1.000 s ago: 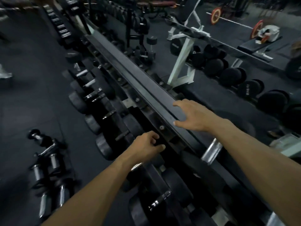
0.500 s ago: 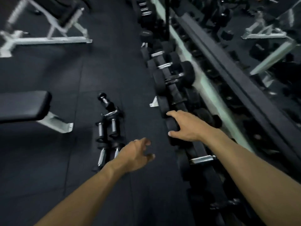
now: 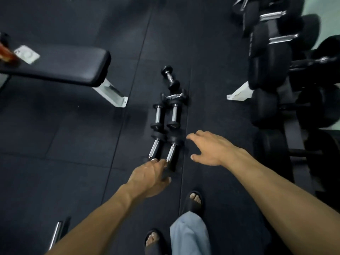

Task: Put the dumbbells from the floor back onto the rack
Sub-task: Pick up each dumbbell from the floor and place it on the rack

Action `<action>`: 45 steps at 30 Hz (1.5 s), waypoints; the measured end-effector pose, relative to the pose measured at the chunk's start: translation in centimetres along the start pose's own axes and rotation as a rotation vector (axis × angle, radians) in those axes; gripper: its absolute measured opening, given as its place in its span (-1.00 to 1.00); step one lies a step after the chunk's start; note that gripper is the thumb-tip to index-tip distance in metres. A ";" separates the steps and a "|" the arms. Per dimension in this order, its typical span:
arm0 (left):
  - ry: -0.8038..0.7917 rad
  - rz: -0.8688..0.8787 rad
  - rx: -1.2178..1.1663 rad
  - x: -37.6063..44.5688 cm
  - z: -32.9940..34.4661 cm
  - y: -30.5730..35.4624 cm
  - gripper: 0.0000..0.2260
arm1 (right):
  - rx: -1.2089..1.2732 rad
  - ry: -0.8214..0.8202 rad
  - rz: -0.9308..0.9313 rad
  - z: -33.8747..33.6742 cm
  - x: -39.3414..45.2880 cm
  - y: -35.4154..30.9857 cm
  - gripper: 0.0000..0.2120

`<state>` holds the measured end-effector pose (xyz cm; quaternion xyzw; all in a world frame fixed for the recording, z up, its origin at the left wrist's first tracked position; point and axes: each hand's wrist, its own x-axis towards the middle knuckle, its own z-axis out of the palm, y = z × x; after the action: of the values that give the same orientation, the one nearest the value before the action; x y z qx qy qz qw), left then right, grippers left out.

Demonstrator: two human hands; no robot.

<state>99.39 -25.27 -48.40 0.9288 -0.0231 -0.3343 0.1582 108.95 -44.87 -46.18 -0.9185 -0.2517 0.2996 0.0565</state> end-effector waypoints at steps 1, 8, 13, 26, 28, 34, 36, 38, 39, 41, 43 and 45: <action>-0.009 -0.017 0.004 1.3 0.8 -0.6 -0.54 | -0.008 -0.029 -0.011 0.9 1.9 0.6 -0.38; -0.029 -0.042 0.169 14.5 8.0 -4.7 -0.57 | -0.062 -0.195 -0.039 9.2 15.0 7.0 -0.38; -0.011 -0.067 0.150 24.3 15.2 -9.3 -0.61 | -0.063 -0.261 -0.022 16.5 24.0 10.9 -0.34; -0.117 -0.046 -0.065 43.3 31.2 -16.4 -0.25 | 0.083 -0.087 0.046 33.8 40.8 16.0 -0.36; -0.170 -0.058 -0.183 43.8 31.7 -16.8 -0.18 | 0.119 -0.025 0.051 34.9 41.4 16.1 -0.40; -0.174 -0.086 -0.279 43.7 31.3 -17.2 -0.16 | 0.164 0.068 0.011 35.6 41.5 16.5 -0.47; -0.166 -0.087 -0.221 43.5 31.1 -16.9 -0.16 | 0.180 0.072 0.019 35.5 41.1 16.6 -0.48; -0.158 -0.074 -0.182 43.0 31.0 -16.5 -0.16 | 0.177 0.075 0.031 35.4 40.2 16.7 -0.48; -0.153 -0.069 -0.170 42.6 30.9 -16.2 -0.17 | 0.170 0.080 0.031 35.2 39.6 16.8 -0.48; -0.145 -0.056 -0.156 41.7 30.4 -15.6 -0.19 | 0.165 0.091 0.023 34.6 38.3 16.7 -0.48; -0.149 -0.042 -0.156 40.4 29.4 -14.8 -0.19 | 0.169 0.088 0.026 33.3 36.8 16.6 -0.49; -0.166 -0.031 -0.153 38.7 28.0 -13.8 -0.17 | 0.165 0.082 0.036 31.3 35.0 16.2 -0.48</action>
<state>110.94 -25.79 -96.80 0.8833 0.0040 -0.4134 0.2210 121.99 -43.02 -94.06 -0.9266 -0.2071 0.2825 0.1370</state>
